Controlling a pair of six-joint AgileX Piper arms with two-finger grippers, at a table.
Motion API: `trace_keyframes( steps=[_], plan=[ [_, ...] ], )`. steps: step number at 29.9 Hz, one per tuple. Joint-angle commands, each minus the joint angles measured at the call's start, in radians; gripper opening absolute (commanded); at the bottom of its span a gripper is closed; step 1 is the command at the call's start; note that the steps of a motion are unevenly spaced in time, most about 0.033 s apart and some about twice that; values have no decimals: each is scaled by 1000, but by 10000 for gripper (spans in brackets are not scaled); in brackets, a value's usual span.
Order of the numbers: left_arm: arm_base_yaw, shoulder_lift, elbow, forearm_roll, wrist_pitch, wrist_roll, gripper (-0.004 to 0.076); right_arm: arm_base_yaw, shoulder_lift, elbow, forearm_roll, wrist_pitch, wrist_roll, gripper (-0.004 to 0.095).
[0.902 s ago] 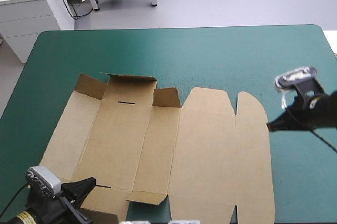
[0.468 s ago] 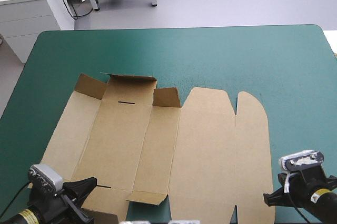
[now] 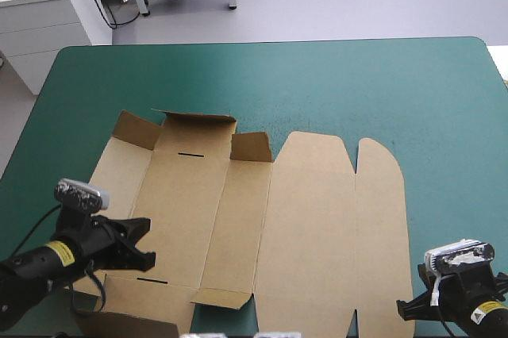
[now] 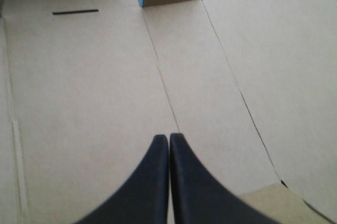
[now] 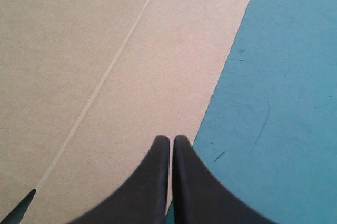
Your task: Fold the box
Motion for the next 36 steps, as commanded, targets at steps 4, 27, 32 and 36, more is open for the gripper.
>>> trace_keyframes(
  steps=[4,27,32,36],
  plan=[
    [20,207,-246,174,-23,-87,-8,-7,10,-22,14,-60,-3,0],
    [1089,662,-439,-523,221,542,-8,-7,10,-22,14,-60,-3,0],
    [1134,679,-439,-415,256,592,-8,-7,10,-22,14,-60,-3,0],
    [1134,679,-439,-273,256,595,-8,-7,10,-22,14,-60,-3,0]
  ],
)
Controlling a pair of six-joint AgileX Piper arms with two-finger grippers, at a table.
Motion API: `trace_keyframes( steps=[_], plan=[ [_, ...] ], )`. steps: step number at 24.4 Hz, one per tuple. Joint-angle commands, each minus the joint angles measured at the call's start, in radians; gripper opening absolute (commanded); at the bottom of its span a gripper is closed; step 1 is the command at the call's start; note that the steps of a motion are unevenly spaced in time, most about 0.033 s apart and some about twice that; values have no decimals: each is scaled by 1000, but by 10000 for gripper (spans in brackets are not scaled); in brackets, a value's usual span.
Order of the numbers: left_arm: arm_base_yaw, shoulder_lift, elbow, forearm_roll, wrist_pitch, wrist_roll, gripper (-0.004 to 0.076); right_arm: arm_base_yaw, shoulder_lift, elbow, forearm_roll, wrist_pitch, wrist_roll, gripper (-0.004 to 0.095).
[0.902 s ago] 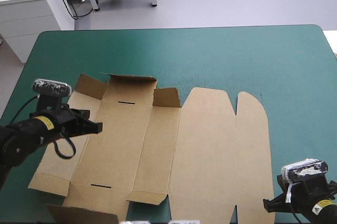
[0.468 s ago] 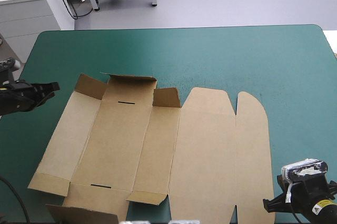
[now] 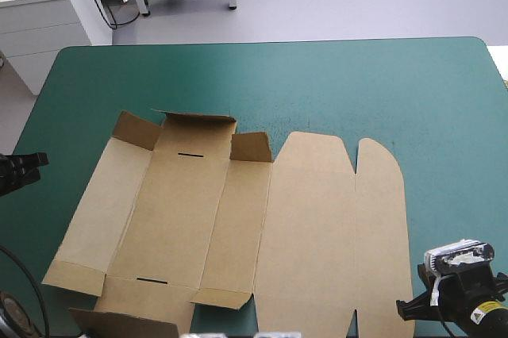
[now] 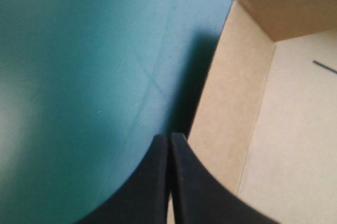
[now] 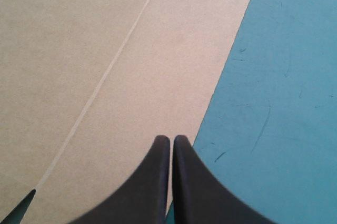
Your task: Fold the box
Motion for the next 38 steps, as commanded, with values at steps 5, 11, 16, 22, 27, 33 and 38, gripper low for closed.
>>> trace_keyframes(
  steps=[5,11,16,22,27,33,38],
  plan=[
    [2,-24,-34,51,-4,7,-3,-7,10,-26,12,-57,-3,0],
    [2,-24,-34,49,17,7,244,-7,10,-26,12,-57,-3,0],
    [2,-24,-34,48,50,-60,662,-7,10,-26,12,-57,-3,0],
    [2,53,-20,30,133,25,652,-7,10,-26,12,-57,-3,0],
    [2,92,98,30,129,137,652,-7,10,-26,12,-57,-3,0],
    [2,122,229,-61,85,213,652,-7,10,-26,12,-57,-3,0],
    [0,128,286,-104,59,246,652,-7,10,-26,12,-57,-3,0]
  ],
)
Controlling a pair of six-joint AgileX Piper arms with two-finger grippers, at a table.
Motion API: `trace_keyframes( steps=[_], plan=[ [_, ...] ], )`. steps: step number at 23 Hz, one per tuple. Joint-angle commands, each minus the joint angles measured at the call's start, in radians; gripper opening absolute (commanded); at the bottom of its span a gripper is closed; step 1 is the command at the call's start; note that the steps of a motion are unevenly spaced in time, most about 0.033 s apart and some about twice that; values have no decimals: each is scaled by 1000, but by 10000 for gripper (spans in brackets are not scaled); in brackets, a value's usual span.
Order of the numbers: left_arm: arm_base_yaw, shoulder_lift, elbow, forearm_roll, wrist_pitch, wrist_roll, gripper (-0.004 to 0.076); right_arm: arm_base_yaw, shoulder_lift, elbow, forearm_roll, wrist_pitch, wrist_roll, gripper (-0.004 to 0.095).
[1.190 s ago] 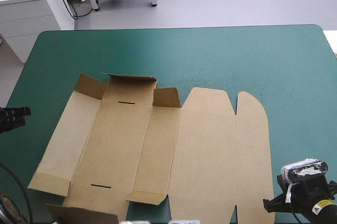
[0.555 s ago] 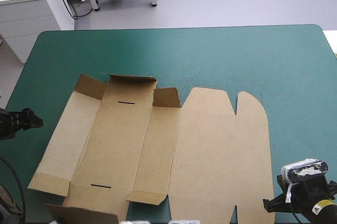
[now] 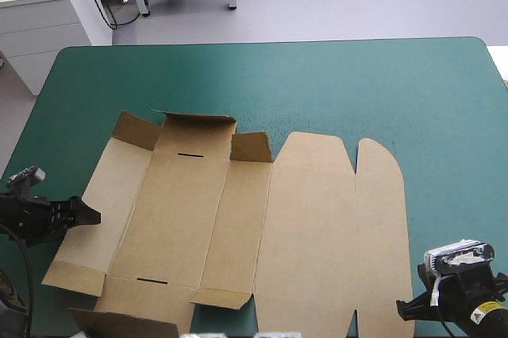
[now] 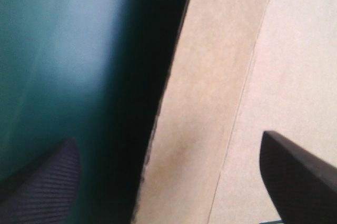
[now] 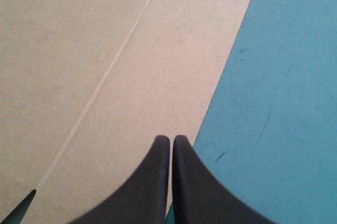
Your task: Fold the box
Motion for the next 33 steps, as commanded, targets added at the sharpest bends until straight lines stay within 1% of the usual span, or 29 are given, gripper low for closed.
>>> trace_keyframes(
  steps=[1,4,6,10,12,15,16,18,19,21,23,25,26,27,28,29,33],
  plan=[
    [-7,-24,6,-78,12,27,652,-7,10,-26,12,-57,-3,0],
    [-44,-24,8,-78,10,29,652,-7,10,-26,12,-57,-3,0],
    [-113,-24,8,-65,10,29,652,-7,10,-26,12,-57,-3,0],
    [-188,-24,8,-56,27,19,645,-7,10,-26,12,-57,-3,0],
    [-200,-24,8,-56,43,12,627,-7,10,-26,12,-57,-3,0],
    [-200,-26,8,-58,84,12,571,-7,10,-26,12,-57,-3,0],
    [-200,-26,8,-58,92,12,550,-7,10,-26,12,-57,-3,0],
    [-200,-26,8,-20,97,4,480,-7,10,-26,12,-57,-3,0],
    [-200,-26,8,17,97,-40,426,-7,10,-26,12,-57,-3,0],
    [-200,-26,8,52,97,-52,374,-7,10,-26,12,-57,-3,0],
    [-200,-26,8,50,97,-48,347,-7,10,-26,12,-57,-3,0],
    [-200,-26,8,54,97,-22,291,-7,10,-26,12,-57,-3,0],
    [-200,-26,8,54,97,-22,198,-7,10,-26,12,-57,-3,0],
    [-200,-26,8,54,97,-16,146,-7,10,-26,12,-57,-3,0],
    [-200,-26,8,54,97,-5,25,-7,10,-26,12,-57,-3,0],
    [-200,-26,8,54,97,1,-6,-7,10,-26,12,-57,-3,0],
    [-203,-26,8,54,97,1,-8,-7,10,-26,12,-57,-3,0]
  ],
)
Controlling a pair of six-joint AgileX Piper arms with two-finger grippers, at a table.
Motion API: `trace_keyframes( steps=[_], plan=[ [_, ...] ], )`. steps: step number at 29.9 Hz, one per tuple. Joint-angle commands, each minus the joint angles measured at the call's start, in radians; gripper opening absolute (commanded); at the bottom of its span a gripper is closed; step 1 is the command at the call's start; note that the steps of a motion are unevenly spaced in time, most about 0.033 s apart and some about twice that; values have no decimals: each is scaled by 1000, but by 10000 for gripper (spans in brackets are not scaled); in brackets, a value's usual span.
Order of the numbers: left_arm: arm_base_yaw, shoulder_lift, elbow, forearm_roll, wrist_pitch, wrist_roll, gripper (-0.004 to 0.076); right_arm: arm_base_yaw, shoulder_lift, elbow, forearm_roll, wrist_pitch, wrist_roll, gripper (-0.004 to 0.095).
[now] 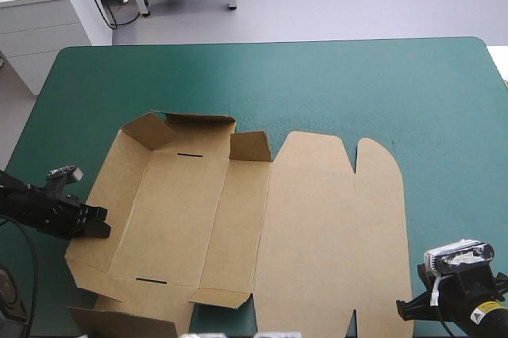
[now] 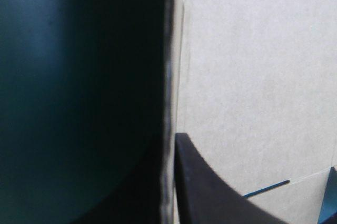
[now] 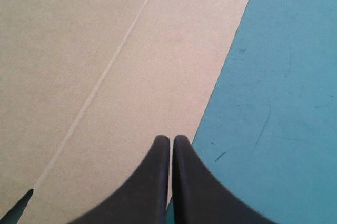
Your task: Fold the box
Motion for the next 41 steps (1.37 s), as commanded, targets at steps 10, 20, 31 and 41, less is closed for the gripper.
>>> trace_keyframes(
  steps=[10,20,31,41],
  plan=[
    [-252,-28,-168,88,-16,14,-8,-7,10,-27,12,-57,-3,0],
    [-616,-22,-516,316,-337,41,-8,-7,10,-27,12,-57,-3,0],
    [-983,4,-593,575,-714,41,-8,-7,10,-27,12,-54,-21,0],
    [-1226,33,-593,787,-881,37,-8,-7,10,-27,12,-54,-21,0]
  ],
)
